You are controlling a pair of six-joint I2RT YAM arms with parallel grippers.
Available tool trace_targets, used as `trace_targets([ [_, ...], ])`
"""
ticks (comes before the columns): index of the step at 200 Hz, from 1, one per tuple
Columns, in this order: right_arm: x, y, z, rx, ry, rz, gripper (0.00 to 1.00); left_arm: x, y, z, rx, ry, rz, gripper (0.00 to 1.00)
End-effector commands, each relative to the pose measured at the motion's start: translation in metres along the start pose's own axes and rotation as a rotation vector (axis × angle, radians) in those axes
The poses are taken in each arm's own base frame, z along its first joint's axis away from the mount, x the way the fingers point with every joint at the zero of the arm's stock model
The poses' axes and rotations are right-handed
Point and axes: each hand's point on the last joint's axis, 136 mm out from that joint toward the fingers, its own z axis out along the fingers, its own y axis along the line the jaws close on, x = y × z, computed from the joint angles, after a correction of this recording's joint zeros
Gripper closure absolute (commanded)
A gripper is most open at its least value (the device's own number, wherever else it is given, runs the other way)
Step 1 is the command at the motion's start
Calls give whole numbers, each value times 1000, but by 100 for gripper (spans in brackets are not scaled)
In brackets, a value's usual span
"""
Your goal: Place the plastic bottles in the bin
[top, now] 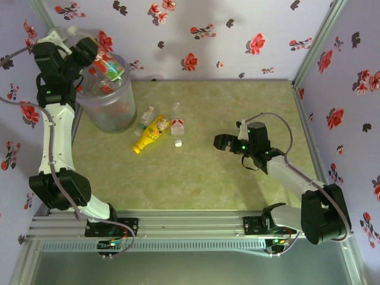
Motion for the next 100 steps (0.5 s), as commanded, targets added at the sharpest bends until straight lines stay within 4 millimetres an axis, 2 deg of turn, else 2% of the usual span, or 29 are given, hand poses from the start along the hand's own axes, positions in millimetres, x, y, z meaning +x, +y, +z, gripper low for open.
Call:
trace_targets([
  [1,-8,0,-4,15,-18,3,1,-27,32,2,-108,-139,24,74],
  [23,-6,0,-7,27,-18,-1,1,-30,57,17,-169,-182,34,75],
  [42,-4,-2,-11,42,-17,-7,1,-20,74,38,-192,-158,37,75],
  [66,-1,-6,-14,67,-13,-16,1,3,96,62,-241,-71,39,76],
  [100,0,-9,-14,83,-9,-17,1,51,116,86,-287,63,63,76],
])
